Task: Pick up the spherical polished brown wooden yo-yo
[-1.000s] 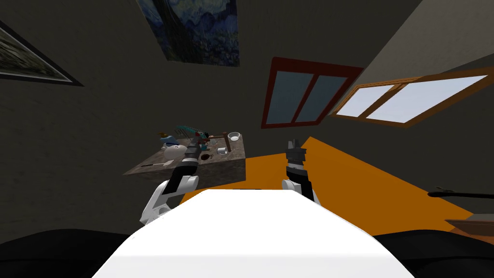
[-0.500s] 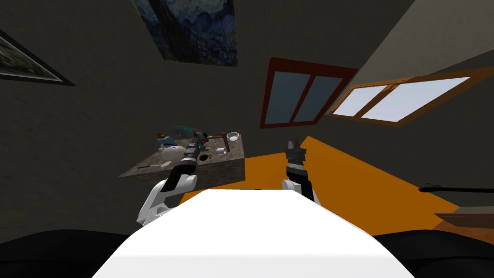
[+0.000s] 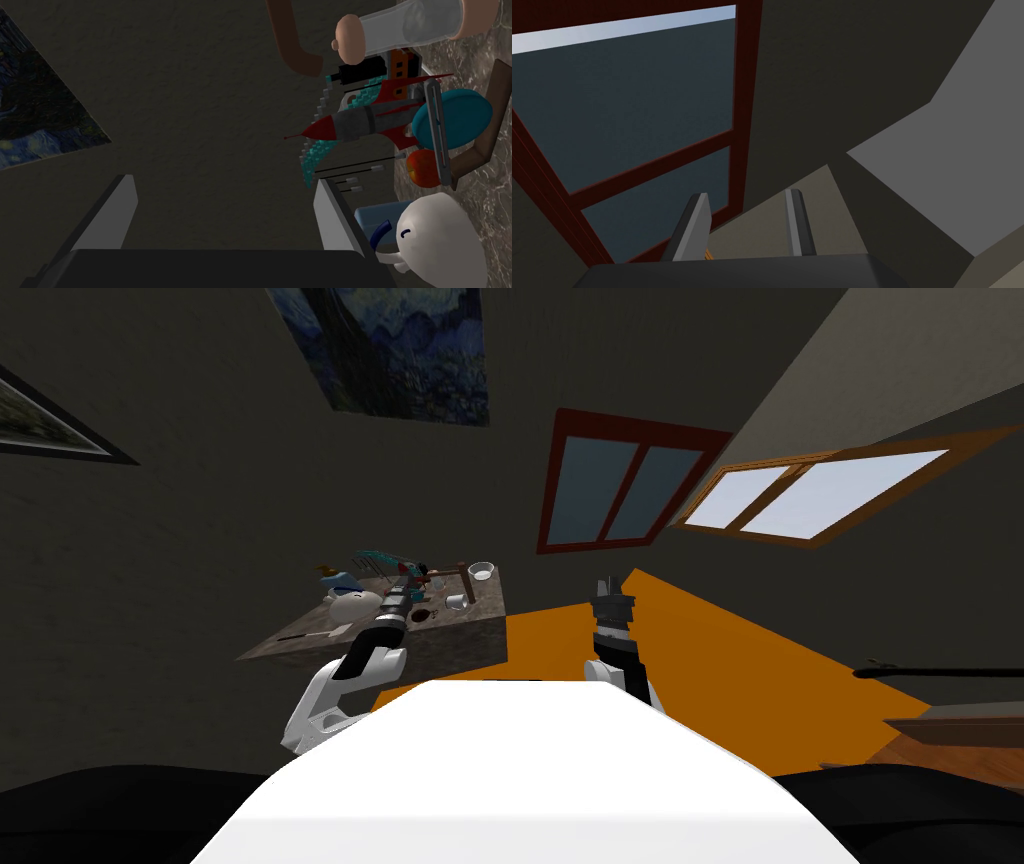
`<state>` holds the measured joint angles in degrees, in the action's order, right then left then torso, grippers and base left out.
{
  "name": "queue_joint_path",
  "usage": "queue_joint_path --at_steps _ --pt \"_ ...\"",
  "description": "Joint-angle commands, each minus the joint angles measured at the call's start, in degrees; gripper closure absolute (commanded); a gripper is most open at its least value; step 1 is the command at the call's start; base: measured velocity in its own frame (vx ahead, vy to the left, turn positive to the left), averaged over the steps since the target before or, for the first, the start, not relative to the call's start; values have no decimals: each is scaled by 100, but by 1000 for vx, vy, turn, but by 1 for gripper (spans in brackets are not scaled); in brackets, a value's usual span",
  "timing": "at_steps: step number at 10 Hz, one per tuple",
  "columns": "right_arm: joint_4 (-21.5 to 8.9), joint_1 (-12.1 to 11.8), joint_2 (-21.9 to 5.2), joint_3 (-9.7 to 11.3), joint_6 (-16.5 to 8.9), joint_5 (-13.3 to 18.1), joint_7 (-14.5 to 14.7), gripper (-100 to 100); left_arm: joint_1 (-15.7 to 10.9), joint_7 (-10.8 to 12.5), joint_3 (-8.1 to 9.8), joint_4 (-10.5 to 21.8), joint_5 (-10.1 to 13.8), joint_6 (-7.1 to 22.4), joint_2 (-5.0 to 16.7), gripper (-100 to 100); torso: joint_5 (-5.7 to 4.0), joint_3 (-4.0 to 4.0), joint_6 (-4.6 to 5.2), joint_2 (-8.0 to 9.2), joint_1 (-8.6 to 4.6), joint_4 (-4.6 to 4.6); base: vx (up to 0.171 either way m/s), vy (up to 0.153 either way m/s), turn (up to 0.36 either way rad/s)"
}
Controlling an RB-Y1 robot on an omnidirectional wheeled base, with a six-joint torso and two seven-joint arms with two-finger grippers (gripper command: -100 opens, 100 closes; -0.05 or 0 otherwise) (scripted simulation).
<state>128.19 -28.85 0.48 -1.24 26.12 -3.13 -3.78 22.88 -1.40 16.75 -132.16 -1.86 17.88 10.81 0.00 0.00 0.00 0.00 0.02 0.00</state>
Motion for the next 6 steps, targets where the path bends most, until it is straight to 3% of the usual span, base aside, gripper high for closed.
queue_joint_path --at_steps 1,6 --pt "0 0 0 0 0 0 0 0 -26 3 37 -21 -6 286 8 -100 0 0 0 0 0 0 -1 4 -36" --pt "0 0 0 0 0 0 0 0 -147 21 172 -22 -33 973 16 -100 1 0 -2 0 2 0 1 5 -28"
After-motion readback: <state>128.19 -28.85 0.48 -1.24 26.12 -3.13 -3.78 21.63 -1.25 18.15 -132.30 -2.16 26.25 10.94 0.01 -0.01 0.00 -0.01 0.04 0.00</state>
